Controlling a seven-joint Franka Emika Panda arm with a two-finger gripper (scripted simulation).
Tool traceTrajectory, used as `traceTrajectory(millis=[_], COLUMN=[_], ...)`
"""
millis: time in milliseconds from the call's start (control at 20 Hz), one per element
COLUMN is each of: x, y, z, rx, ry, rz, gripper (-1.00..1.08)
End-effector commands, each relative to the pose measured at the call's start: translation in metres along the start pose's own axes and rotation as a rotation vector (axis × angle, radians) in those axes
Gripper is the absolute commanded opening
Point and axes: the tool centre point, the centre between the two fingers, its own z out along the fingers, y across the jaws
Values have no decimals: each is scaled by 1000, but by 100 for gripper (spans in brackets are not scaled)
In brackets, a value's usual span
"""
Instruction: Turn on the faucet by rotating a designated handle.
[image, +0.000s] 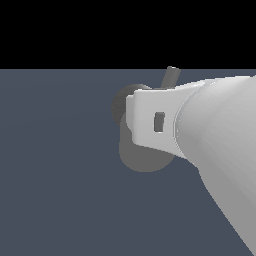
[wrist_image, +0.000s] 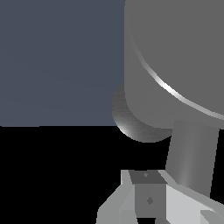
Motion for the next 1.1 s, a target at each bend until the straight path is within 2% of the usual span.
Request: traceTrajectory(millis=[0,450,500,550,1050], x=[-41,-61,-31,1,-14], y=[51,80,52,19,67], z=[3,1,-13,6,6], rx=[-97,-109,-44,21,-28], ry=[-101,-143,-70,3,-53], rz=[-19,-27,-7,13,-2], gripper=[-100,-100,-100,-100,-100])
